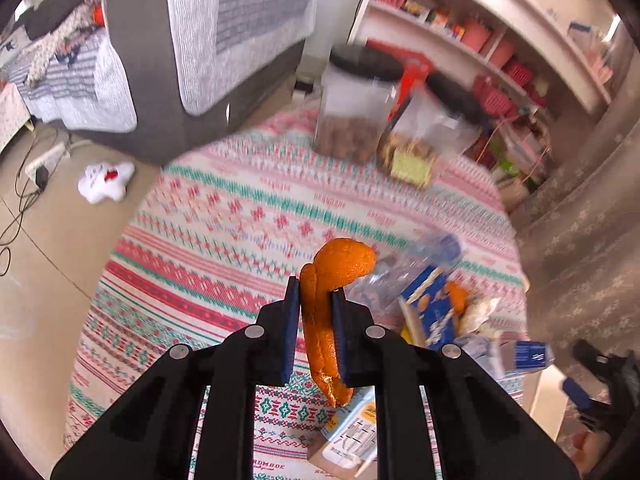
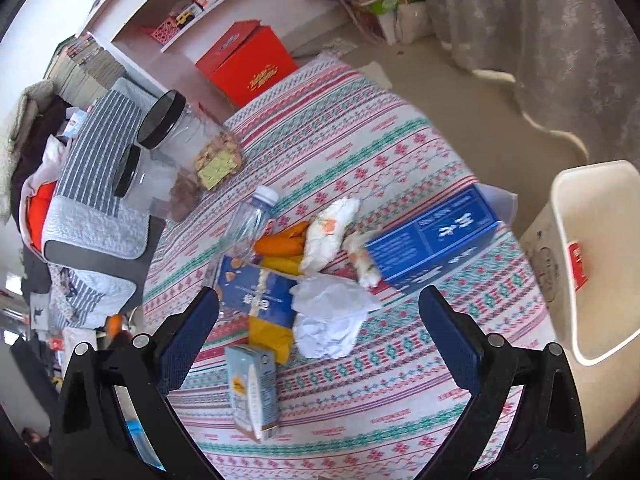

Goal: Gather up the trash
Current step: 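Grasp the plastic water bottle with the right gripper while the left gripper holds the peel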

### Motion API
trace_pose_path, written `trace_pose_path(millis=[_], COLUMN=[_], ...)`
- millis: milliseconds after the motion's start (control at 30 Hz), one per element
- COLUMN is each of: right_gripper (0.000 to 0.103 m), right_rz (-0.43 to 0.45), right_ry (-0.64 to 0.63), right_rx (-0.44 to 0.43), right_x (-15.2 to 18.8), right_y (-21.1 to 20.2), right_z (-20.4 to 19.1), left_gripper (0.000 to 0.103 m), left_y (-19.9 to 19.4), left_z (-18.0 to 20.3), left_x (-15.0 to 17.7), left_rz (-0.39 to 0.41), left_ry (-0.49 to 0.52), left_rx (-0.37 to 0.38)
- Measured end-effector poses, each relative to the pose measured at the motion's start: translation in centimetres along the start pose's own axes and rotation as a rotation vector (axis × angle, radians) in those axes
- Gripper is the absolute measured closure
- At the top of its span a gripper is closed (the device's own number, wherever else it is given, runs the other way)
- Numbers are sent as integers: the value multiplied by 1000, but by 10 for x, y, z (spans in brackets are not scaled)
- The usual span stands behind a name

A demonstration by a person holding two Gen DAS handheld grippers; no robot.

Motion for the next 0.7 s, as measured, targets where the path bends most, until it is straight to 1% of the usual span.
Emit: trace_pose_path(millis=[33, 100, 167, 200, 300, 400, 500, 533, 600, 633, 667, 700], right_gripper=[7, 7, 9, 12, 15, 16, 16, 16, 15, 17, 22, 33], right_rz=[-27, -69, -112, -126, -152, -183, -205, -215, -207, -198, -188, -183], right_ry=[2, 1, -20, -30, -37, -15, -2, -4, -16, -25, -32, -37], right_rx=[-9, 2, 29, 51, 102, 122, 142, 153, 176, 186, 188, 170], right_x=[-3, -11, -14, -15, -18, -18, -18, -16, -14, -14, -15, -16], right_y=[10, 35, 62, 74, 109, 138, 159, 166, 174, 176, 179, 180], right_z=[-14, -40, -64, -70, -83, -86, -85, -86, -87, -88, -91, -95], left_gripper=[87, 87, 87, 87, 87, 87, 87, 87, 87, 87, 87, 87], left_y=[-28, -77, -107, -114, -114, -99, -86, -83, -79, -78, -77, -76], left_z=[1, 3, 5, 7, 5, -10, -23, -27, -33, -36, -39, -41], left_x=[-11, -27, -34, -35, -35, -28, -17, -14, -11, -11, -10, -9], left_rz=[59, 172, 249, 268, 262, 208, 158, 152, 144, 142, 140, 139], left_ry=[-11, -24, -10, 2, 30, 22, 4, 3, 3, 1, -2, -6], left_rx=[30, 70, 85, 88, 88, 67, 58, 50, 36, 29, 24, 19])
Point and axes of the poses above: each gripper's, at about its wrist camera, not at the fingertips, and y roughly the way its jaws point, z to its right, x to its underside, the point moved 9 cm from there along y, roughly the way its jaws point, and after that the axes turned 4 degrees about y, right-handed, at the moved point
